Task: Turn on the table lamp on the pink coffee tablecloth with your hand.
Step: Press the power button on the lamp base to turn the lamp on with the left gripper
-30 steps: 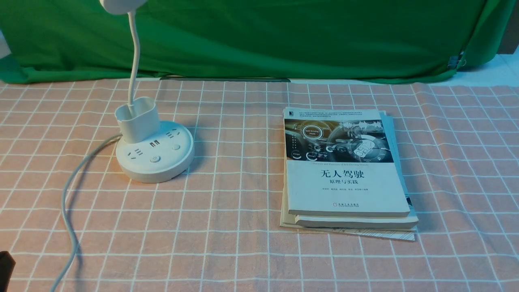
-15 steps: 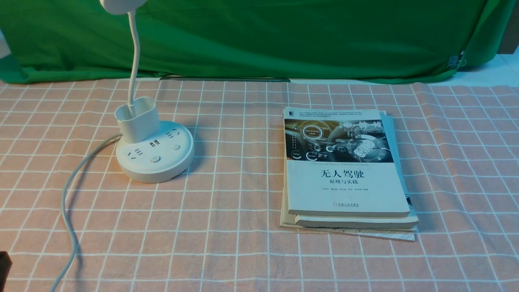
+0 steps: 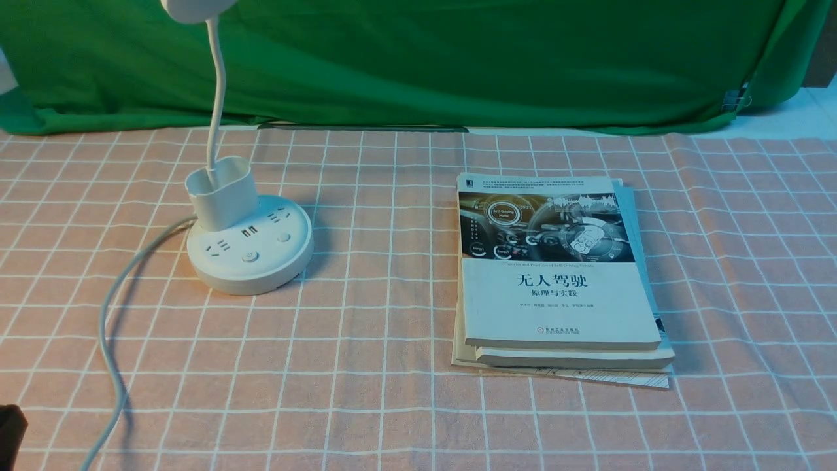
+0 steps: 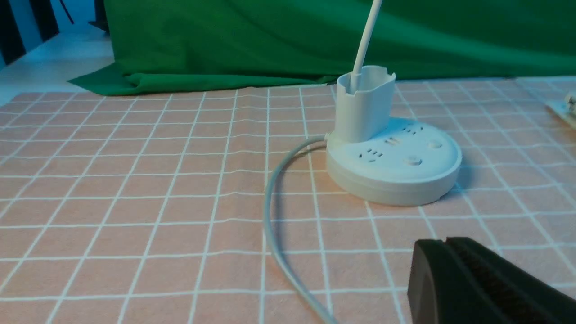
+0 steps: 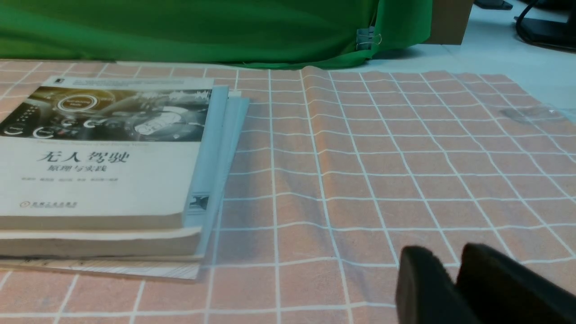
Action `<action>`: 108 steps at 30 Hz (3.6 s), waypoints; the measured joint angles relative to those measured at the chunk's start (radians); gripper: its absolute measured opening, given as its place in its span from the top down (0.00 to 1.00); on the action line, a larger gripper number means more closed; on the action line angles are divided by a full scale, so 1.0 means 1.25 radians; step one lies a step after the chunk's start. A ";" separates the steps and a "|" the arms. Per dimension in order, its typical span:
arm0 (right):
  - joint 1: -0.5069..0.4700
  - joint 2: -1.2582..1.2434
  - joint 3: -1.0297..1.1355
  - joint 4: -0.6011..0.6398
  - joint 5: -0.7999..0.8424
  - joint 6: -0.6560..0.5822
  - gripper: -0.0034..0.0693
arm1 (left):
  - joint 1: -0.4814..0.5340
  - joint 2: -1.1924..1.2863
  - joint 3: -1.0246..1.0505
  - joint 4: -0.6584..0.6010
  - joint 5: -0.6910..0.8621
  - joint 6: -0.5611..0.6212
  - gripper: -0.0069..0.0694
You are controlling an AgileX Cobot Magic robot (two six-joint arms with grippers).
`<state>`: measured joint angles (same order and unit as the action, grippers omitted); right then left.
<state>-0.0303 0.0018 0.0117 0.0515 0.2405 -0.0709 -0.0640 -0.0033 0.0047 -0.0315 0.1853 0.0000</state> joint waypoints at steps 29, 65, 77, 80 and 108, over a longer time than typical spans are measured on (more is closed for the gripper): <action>0.000 0.000 0.000 0.000 0.001 0.000 0.63 | 0.000 0.301 -0.409 0.075 -0.097 -0.192 0.88; 0.000 0.000 0.000 0.000 0.001 0.000 0.63 | -0.160 1.596 -1.129 -0.006 0.301 -0.094 0.88; 0.000 0.000 0.000 0.000 0.001 0.000 0.63 | -0.160 1.625 -1.148 -0.009 0.298 -0.100 0.88; 0.000 0.000 0.000 0.000 0.001 0.000 0.63 | -0.160 1.629 -1.151 -0.011 0.305 -0.093 0.88; 0.000 0.000 0.000 0.000 0.000 0.000 0.63 | -0.160 1.493 -1.074 -0.084 0.191 -0.085 0.88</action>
<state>-0.0303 0.0018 0.0117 0.0515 0.2404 -0.0709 -0.2642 1.8627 -1.3376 -0.1363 0.4246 -0.1060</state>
